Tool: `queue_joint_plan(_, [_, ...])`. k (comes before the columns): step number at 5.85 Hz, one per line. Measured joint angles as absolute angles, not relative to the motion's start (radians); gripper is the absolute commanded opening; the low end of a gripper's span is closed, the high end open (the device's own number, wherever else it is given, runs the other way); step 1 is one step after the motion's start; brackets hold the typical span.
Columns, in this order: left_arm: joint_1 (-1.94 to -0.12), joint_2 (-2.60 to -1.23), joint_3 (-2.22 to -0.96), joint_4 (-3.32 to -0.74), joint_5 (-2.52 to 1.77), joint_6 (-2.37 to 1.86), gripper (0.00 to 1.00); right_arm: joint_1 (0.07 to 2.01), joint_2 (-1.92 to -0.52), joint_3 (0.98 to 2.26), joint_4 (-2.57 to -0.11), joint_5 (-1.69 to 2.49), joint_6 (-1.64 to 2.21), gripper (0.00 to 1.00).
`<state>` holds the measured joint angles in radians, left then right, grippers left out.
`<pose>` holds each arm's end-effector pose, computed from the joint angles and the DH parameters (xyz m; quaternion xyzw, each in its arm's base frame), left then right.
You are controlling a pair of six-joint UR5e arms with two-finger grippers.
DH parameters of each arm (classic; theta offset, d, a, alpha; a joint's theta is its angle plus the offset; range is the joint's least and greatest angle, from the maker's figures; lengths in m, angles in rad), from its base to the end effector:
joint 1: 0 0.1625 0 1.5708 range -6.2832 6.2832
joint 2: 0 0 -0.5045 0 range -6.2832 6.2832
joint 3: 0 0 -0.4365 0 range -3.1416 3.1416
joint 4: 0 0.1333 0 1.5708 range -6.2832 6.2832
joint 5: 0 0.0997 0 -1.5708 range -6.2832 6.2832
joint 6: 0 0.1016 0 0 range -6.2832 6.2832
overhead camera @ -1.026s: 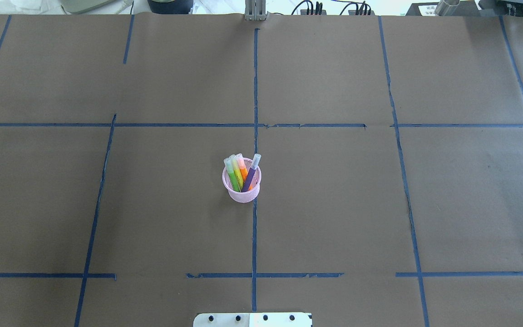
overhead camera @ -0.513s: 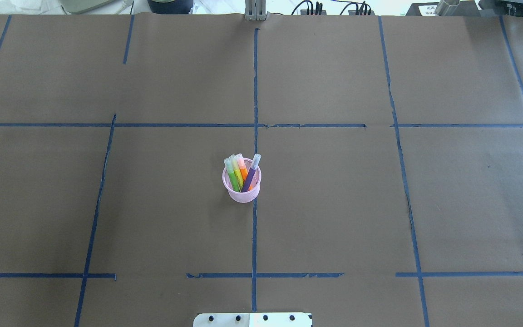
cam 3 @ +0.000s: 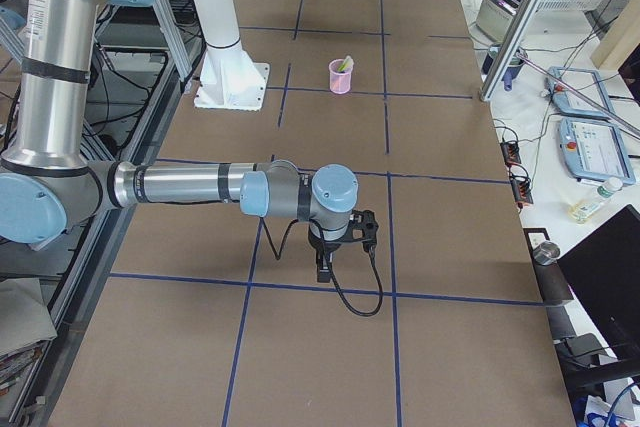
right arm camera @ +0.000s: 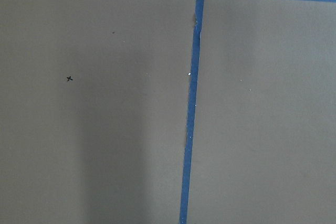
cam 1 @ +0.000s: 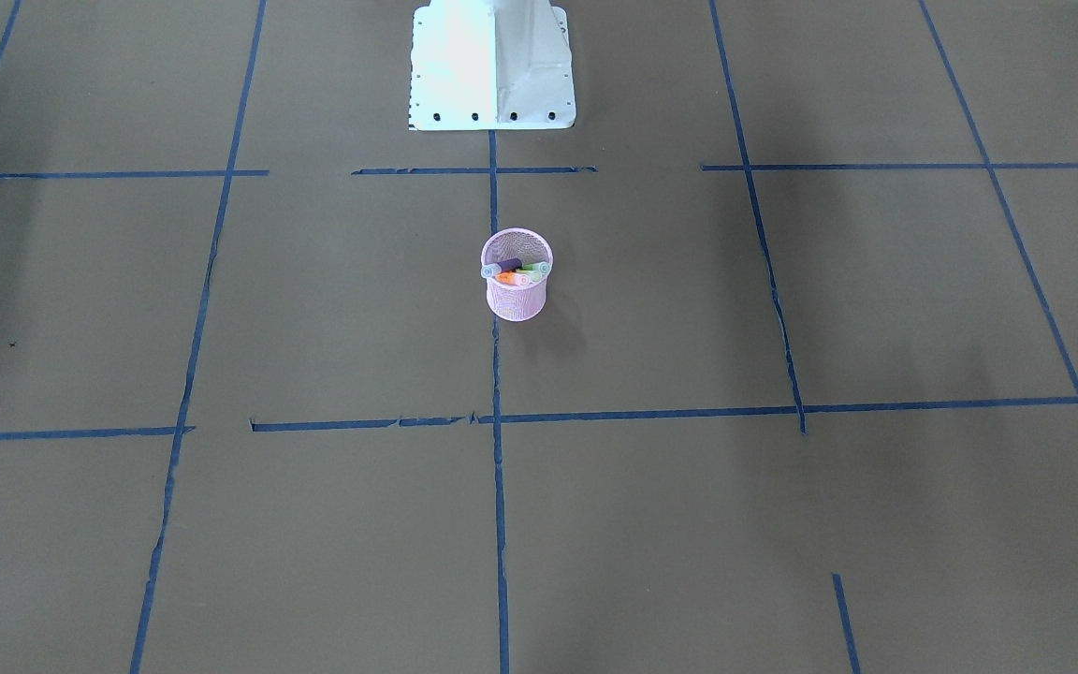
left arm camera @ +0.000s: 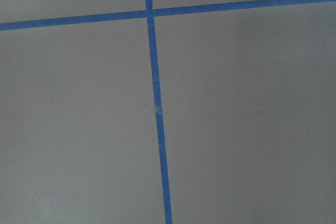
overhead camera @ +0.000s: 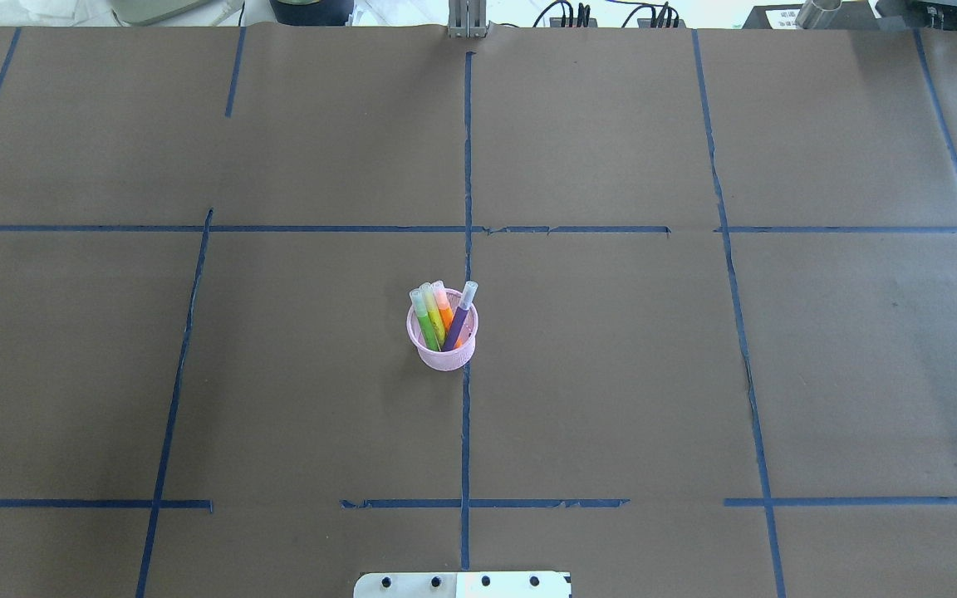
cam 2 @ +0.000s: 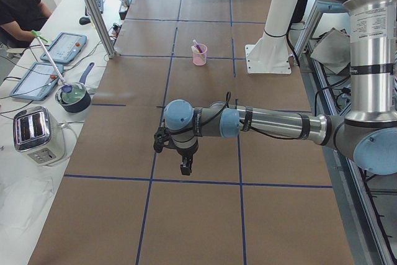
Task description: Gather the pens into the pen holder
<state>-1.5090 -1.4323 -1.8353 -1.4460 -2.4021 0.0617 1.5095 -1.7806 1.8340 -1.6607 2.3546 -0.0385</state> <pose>-0.0295 -0.4659 0.6757 0.0005 0.4038 0.0567 0.9131 0.0353 -0.4308 0.7082 -0.0212 -0.3817 -0.0391 0.9232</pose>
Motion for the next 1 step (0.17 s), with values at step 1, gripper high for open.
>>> queue_joint_plan(1, [-1.509, -1.427, -1.846, -1.445, -2.406, 0.063, 1.00, 1.509, -1.783, 1.834, -1.660, 2.355, -0.038, 1.00])
